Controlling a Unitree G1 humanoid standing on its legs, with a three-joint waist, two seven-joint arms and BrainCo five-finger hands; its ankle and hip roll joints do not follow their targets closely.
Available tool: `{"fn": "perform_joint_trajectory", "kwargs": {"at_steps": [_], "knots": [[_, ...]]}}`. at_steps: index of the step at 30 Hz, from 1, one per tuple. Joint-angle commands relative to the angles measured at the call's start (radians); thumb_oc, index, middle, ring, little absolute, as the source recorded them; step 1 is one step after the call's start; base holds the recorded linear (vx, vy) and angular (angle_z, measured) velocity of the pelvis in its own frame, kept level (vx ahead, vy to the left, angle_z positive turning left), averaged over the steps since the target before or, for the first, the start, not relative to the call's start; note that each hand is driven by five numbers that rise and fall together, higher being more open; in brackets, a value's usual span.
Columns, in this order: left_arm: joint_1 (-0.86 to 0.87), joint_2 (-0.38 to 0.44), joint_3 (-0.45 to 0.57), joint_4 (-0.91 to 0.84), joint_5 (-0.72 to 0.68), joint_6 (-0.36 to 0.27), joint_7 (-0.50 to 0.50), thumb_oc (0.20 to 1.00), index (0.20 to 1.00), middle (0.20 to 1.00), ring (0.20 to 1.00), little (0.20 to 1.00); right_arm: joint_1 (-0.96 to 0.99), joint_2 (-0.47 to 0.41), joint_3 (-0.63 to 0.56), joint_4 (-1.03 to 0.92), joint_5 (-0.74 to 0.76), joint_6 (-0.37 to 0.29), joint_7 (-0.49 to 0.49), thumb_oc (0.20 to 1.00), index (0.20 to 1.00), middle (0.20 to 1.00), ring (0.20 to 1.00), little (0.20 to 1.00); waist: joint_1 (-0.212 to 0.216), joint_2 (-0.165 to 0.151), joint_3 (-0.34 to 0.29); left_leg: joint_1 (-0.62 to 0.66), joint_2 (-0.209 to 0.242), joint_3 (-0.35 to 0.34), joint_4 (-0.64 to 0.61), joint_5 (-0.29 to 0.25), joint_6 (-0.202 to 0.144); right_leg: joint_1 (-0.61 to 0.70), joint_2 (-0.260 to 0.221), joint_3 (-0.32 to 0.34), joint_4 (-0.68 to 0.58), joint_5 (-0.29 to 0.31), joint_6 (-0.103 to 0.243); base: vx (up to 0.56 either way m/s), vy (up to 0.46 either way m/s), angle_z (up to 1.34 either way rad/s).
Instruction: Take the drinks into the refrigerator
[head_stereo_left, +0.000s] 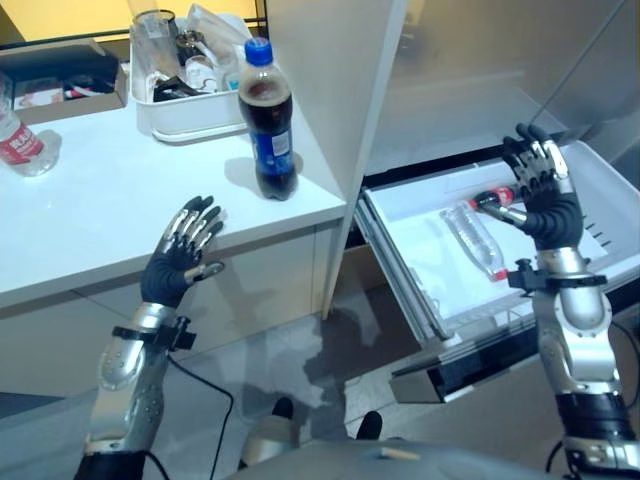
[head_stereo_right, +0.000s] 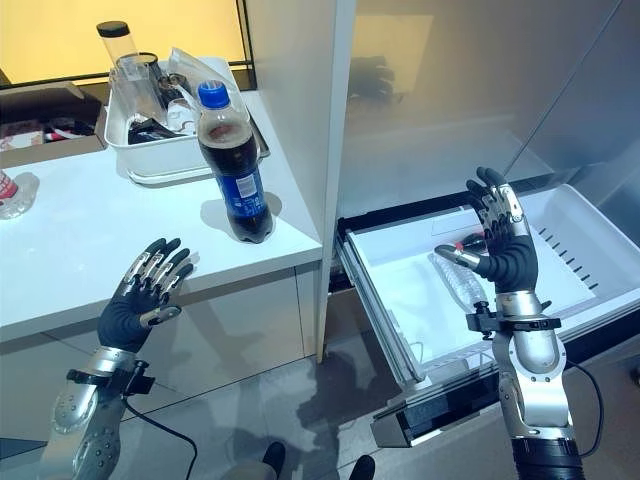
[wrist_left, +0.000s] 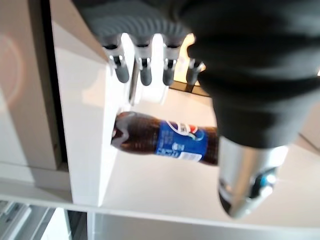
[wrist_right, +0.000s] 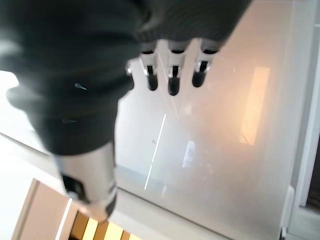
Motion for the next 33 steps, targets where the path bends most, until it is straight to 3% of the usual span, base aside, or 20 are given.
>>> {"fn": "perform_joint_trajectory", "kwargs": {"at_steps": [1,11,18,33], "knots": [[-0.035,0.015,0.052,-0.021,0.046,-0.073,0.034,1.000,1.000,1.000,1.000,1.000,-0.073,-0.026,-0.043,-0.033,0.015,-0.046,-0.012,1.000,1.000,1.000,1.000,1.000,0.010,0.007,-0.018,0.017,-0.003,-0.004,-0.005,-0.050,0.031,-0.028,-0.019,0.010,0.224,-0.119,0.022,0.00,0.000,0.00],[-0.044,-0.028,0.082,-0.003,0.020,-0.081,0.067,1.000,1.000,1.000,1.000,1.000,-0.069,-0.008,-0.034,-0.040,0.014,-0.037,-0.010,1.000,1.000,1.000,1.000,1.000,0.000,0.007,-0.021,0.042,0.004,0.047,-0.001,-0.069,0.035,-0.034,-0.013,0.063,0.227,-0.122,0.023,0.03,0.011,-0.14],[-0.072,-0.042,0.138,0.080,0.036,-0.098,0.150,1.000,1.000,1.000,1.000,1.000,-0.063,-0.001,-0.030,-0.067,0.016,-0.032,0.009,1.000,1.000,1.000,1.000,1.000,-0.013,0.012,-0.029,0.063,0.006,0.081,0.001,-0.081,0.036,-0.030,-0.005,0.098,0.218,-0.124,0.025,0.02,0.010,-0.17],[-0.185,0.119,0.188,0.263,0.252,-0.108,0.292,1.000,1.000,1.000,1.000,1.000,-0.096,-0.014,0.038,-0.079,0.078,-0.001,0.082,1.000,1.000,1.000,1.000,1.000,-0.049,0.034,-0.043,0.106,0.008,0.135,0.000,-0.099,0.031,-0.015,0.011,0.143,0.208,-0.126,0.025,0.01,0.013,-0.13]]}}
